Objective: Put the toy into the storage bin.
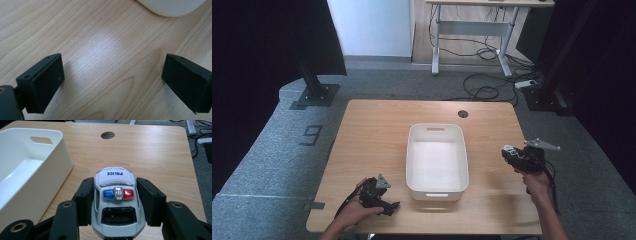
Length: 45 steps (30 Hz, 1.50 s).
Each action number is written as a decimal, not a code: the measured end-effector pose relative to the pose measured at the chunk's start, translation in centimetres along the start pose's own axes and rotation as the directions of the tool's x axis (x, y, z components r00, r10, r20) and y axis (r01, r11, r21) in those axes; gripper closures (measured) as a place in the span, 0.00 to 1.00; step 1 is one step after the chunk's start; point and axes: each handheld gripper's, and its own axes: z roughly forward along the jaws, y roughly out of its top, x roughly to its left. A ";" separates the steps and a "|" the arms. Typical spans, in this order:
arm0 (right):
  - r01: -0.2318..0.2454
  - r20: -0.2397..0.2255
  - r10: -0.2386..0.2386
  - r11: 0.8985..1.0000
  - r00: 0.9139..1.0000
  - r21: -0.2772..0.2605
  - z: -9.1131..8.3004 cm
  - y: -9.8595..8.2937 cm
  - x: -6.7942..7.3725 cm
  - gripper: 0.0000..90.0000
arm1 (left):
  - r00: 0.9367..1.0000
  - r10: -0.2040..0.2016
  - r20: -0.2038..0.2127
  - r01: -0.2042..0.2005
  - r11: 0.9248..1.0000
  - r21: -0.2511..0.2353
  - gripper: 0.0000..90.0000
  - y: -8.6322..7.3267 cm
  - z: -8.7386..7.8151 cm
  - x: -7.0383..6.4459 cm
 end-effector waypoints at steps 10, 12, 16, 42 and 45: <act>-0.003 -0.015 0.003 1.000 1.000 0.000 -0.1 0.1 0.4 0.56 | 1.000 0.000 0.001 0.000 1.000 0.001 0.05 0.0 0.0 0.0; -0.003 -0.015 0.003 1.000 1.000 0.003 0.0 0.1 0.4 0.56 | 1.000 -0.001 0.001 0.001 1.000 0.001 0.05 0.0 0.0 0.0; 0.011 -0.024 -0.011 1.000 1.000 0.002 0.0 0.3 1.1 0.56 | 1.000 0.001 0.000 -0.001 1.000 0.003 0.05 0.0 0.0 0.0; 0.039 -0.074 -0.040 0.999 0.996 -0.023 -0.5 1.3 3.7 0.56 | 1.000 0.002 0.001 -0.002 1.000 0.003 0.05 0.1 0.0 0.0; 0.044 -0.081 -0.046 0.999 0.996 -0.025 -0.4 1.3 4.0 0.56 | 1.000 0.003 0.001 -0.003 1.000 0.003 0.05 0.1 0.0 0.0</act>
